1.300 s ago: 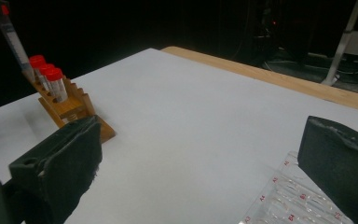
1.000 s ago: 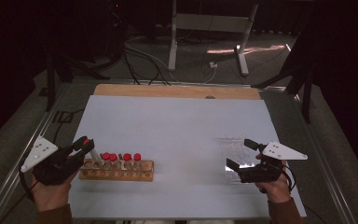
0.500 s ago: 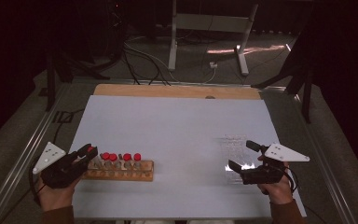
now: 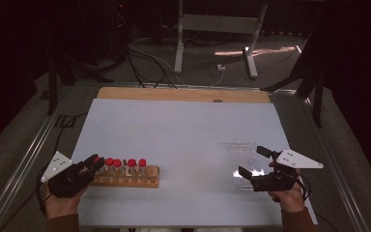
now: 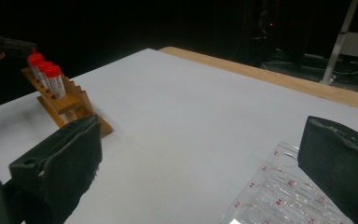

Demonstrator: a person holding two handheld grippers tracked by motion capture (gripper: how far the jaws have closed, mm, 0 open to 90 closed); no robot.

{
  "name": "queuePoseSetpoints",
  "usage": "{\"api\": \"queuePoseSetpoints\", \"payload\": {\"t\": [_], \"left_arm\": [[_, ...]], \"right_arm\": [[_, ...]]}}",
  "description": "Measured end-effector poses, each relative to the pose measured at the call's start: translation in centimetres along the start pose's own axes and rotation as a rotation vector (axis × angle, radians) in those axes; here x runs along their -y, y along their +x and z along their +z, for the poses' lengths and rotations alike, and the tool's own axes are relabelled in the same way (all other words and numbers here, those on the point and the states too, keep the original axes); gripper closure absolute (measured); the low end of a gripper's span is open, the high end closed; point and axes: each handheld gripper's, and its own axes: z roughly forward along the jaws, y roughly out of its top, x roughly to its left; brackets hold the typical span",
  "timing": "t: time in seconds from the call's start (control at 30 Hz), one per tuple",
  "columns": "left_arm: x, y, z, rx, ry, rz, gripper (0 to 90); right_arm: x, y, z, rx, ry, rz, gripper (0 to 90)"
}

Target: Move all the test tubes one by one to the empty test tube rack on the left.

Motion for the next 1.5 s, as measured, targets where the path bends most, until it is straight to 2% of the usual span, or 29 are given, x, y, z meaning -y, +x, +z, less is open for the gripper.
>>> {"api": "queuePoseSetpoints", "payload": {"t": [0.07, 0.33, 0.57, 0.73, 0.8, 0.97, 1.27, 1.4, 1.5], "left_arm": [[0.1, 0.0, 0.1, -0.011, 0.012, 0.011, 70.7], [0.4, 0.3, 0.0, 0.013, -0.002, 0.0, 68.6], [-0.2, 0.0, -0.3, 0.025, -0.057, -0.002, 47.9], [-0.7, -0.1, -0.8, 0.036, -0.13, -0.016, 36.1], [-0.9, -0.1, -0.9, 0.031, -0.155, -0.019, 31.3], [-1.3, -0.3, -0.8, -0.005, -0.198, -0.027, 18.5], [-1.6, -0.4, -0.6, -0.11, -0.254, -0.064, 8.7], [-1.6, -0.4, -0.3, -0.132, -0.269, -0.079, 1.7], [-1.5, -0.4, 0.0, -0.14, -0.25, -0.074, 0.6]], "right_arm": [[0.0, 0.0, 0.0, 0.0, -0.002, 0.0, 0.0], [0.1, -0.1, -0.2, 0.003, -0.01, 0.0, 0.0], [0.1, -0.3, -0.4, 0.02, -0.029, -0.006, 0.0], [0.3, -0.5, -0.6, 0.041, -0.049, -0.006, 0.0], [0.4, -0.6, -0.6, 0.063, -0.055, -0.017, 0.0], [0.8, -1.1, -0.7, 0.112, -0.064, -0.025, 0.0], [1.7, -2.1, -0.8, 0.192, -0.086, 0.005, 0.0], [2.2, -2.5, -0.7, 0.215, -0.086, 0.019, 0.0], [2.4, -2.7, -0.7, 0.235, -0.081, 0.017, 0.0]]}}
